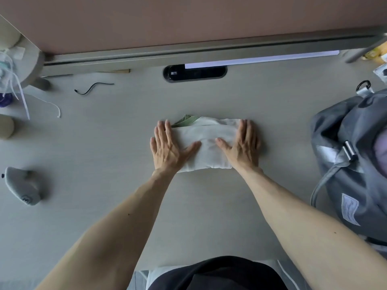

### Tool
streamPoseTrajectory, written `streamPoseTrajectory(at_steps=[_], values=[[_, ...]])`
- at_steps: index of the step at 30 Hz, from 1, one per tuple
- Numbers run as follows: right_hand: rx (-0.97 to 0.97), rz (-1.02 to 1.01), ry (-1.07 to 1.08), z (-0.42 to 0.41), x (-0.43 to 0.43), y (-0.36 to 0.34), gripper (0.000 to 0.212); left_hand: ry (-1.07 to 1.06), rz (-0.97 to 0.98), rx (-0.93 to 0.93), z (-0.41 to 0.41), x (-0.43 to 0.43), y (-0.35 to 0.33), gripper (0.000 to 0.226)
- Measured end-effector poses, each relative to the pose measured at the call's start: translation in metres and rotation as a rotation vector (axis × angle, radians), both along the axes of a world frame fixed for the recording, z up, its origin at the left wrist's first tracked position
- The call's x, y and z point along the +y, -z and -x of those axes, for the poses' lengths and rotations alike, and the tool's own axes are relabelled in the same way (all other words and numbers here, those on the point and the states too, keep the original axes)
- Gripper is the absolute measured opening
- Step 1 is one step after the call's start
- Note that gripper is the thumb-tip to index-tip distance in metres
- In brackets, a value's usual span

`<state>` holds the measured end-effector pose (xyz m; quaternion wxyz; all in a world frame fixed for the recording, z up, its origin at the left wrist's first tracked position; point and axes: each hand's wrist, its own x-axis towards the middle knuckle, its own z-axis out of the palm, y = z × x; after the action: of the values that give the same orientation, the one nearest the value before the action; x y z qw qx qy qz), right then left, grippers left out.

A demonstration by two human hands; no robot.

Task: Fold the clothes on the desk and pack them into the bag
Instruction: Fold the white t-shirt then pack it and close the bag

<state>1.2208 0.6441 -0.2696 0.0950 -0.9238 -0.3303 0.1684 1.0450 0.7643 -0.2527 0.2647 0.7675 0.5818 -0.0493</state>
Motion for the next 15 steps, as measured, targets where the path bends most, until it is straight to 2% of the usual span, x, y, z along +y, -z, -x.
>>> streamPoseTrajectory(at_steps=[2, 4, 7, 9, 11, 12, 15], values=[[0.050, 0.040, 0.143, 0.006, 0.002, -0.008, 0.108, -0.068, 0.008, -0.008, 0.001, -0.003, -0.009, 0.123], [0.160, 0.021, 0.229, 0.014, 0.003, -0.016, 0.106, -0.158, 0.095, -0.093, 0.000, -0.008, -0.017, 0.111], [0.417, -0.039, 0.380, 0.017, -0.007, -0.017, 0.098, -0.292, 0.299, -0.212, 0.000, -0.010, -0.027, 0.082], [0.520, -0.003, 0.442, 0.020, -0.021, -0.022, 0.080, -0.314, 0.418, -0.216, 0.006, -0.009, -0.029, 0.058], [0.558, -0.026, 0.500, 0.026, -0.039, -0.031, 0.040, -0.303, 0.519, -0.263, 0.015, -0.012, -0.025, 0.043], [0.572, -0.051, 0.528, 0.032, -0.049, -0.037, 0.035, -0.283, 0.552, -0.310, 0.019, -0.013, -0.024, 0.044], [0.487, -0.126, 0.536, 0.050, -0.070, -0.063, 0.047, -0.156, 0.573, -0.426, 0.022, -0.021, -0.035, 0.048]])
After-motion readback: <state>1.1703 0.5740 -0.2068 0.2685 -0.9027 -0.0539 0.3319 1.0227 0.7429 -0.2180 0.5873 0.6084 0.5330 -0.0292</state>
